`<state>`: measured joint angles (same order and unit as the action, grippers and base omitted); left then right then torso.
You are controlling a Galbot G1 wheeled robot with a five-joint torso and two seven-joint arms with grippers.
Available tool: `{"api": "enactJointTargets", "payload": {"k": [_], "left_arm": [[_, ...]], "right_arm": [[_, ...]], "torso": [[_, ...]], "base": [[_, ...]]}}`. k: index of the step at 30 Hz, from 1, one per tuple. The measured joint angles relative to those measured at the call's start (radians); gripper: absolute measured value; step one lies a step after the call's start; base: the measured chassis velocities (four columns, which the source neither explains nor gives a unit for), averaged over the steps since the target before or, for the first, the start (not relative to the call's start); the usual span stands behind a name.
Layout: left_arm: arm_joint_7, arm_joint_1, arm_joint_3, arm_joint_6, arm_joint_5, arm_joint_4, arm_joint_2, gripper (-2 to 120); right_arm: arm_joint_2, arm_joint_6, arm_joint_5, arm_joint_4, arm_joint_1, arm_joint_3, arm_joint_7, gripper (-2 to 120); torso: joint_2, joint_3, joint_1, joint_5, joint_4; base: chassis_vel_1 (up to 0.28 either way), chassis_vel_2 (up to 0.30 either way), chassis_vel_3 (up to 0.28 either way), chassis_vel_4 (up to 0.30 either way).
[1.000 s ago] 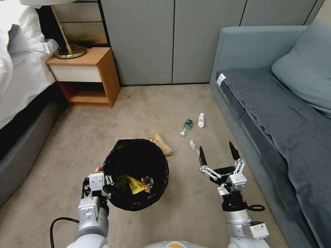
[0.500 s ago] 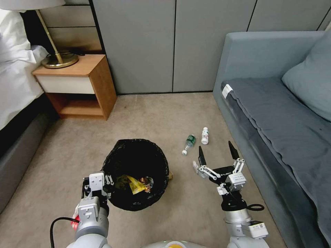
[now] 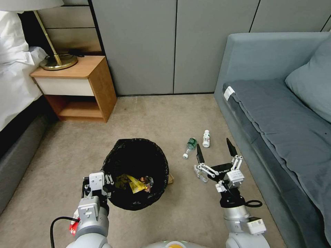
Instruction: Pick up the trash bin, then pick up the garbage from the floor and place it into the trash bin.
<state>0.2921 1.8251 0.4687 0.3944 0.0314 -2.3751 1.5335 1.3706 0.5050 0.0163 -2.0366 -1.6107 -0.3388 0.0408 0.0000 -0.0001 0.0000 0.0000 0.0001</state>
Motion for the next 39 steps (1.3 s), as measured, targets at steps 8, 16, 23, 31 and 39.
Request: {"api": "enactJointTargets", "payload": {"k": [8, 16, 23, 31, 39], "left_arm": [[0.0, 0.002, -0.004, 0.0, 0.004, 0.002, 0.002, 0], [0.0, 0.006, -0.004, -0.001, 0.006, 0.002, 0.003, 0], [0.001, 0.009, 0.001, -0.002, 0.006, 0.002, 0.003, 0], [0.001, 0.011, 0.004, -0.004, 0.006, 0.005, 0.001, 0], [0.001, 0.01, 0.004, -0.004, 0.005, 0.004, 0.0, 0]], "right_arm": [[-0.025, -0.226, 0.001, 0.119, 0.115, 0.034, 0.015, 100], [-0.033, -0.467, 0.066, 0.275, 0.219, 0.069, 0.007, 100], [-0.031, -0.531, 0.081, 0.444, 0.276, 0.074, -0.026, 100], [-0.02, -0.501, 0.075, 0.598, 0.327, 0.058, -0.044, 100], [-0.016, -0.457, 0.074, 0.687, 0.355, 0.039, -0.057, 100]], "torso": [[0.0, 0.0, 0.0, 0.0, -0.0001], [0.0, 0.0, 0.0, 0.0, 0.0], [0.0, 0.0, 0.0, 0.0, 0.0], [0.0, 0.0, 0.0, -0.0001, 0.0], [0.0, 0.0, 0.0, 0.0, 0.0]], "base": [[0.0, 0.0, 0.0, 0.0], [0.0, 0.0, 0.0, 0.0], [0.0, 0.0, 0.0, 0.0], [0.0, 0.0, 0.0, 0.0], [0.0, 0.0, 0.0, 0.0]]}}
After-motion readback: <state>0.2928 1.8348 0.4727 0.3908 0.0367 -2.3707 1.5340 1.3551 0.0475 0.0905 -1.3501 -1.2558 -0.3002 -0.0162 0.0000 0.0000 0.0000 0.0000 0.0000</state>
